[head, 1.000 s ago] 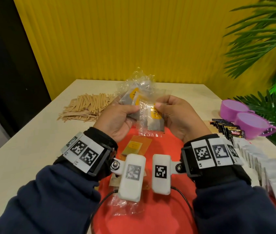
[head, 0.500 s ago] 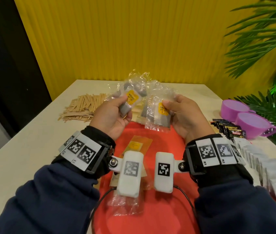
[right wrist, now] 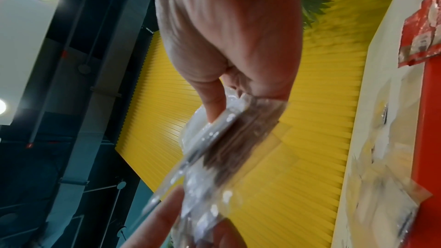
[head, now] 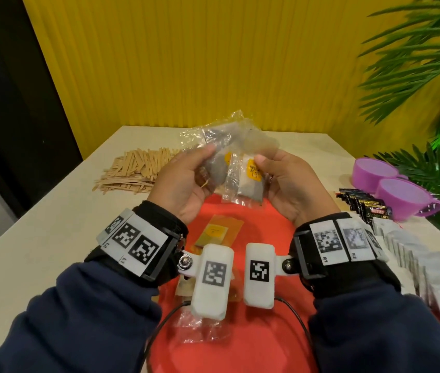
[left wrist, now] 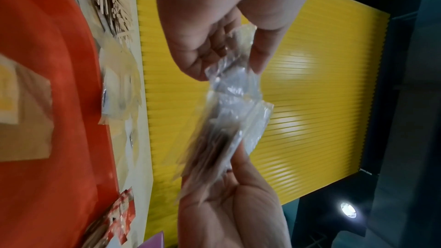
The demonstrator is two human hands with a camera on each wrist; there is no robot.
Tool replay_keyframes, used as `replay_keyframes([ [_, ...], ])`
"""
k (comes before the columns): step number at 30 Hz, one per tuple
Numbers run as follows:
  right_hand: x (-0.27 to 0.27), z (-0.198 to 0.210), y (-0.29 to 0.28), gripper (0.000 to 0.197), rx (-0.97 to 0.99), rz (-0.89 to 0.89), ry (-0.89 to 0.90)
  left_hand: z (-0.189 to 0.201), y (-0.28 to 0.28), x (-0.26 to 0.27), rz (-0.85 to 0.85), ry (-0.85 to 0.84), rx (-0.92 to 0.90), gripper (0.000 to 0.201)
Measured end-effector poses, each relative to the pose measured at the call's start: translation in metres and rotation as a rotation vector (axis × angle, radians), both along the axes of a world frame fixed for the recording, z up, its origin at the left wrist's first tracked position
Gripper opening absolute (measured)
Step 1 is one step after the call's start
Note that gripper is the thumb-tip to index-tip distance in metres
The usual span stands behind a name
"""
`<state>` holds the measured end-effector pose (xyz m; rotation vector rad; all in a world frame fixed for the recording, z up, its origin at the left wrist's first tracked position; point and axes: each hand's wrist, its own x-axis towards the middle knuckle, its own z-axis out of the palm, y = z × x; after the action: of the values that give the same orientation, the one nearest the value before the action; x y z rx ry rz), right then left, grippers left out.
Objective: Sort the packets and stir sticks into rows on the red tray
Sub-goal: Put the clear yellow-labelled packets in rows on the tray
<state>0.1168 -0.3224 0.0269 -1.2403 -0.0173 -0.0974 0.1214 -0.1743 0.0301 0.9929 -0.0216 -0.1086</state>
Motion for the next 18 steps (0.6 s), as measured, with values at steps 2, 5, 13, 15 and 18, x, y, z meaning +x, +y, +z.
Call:
replay_keyframes([
  [2,0.0,0.001,-0.003,0.02,-0.011,-0.046,-0.02,0.003,0.006,0.003,0.05,0.016,-0.012,0.003],
  [5,0.0,0.002,-0.008,0.02,-0.056,-0.131,-0.028,0.004,0.016,0.01,0.165,0.022,0.036,0.01],
  [13,0.003,0.0,-0.009,0.024,-0.269,-0.372,-0.072,0.008,0.015,0.007,0.148,-0.115,0.355,0.024],
  [15,0.002,0.001,-0.004,0.024,-0.348,-0.328,-0.072,0.007,0.01,0.002,0.049,-0.142,0.429,0.028],
  [18,-0.003,0.003,0.006,0.024,-0.403,-0.192,-0.064,0.006,0.003,-0.008,-0.184,-0.183,0.523,0.02],
])
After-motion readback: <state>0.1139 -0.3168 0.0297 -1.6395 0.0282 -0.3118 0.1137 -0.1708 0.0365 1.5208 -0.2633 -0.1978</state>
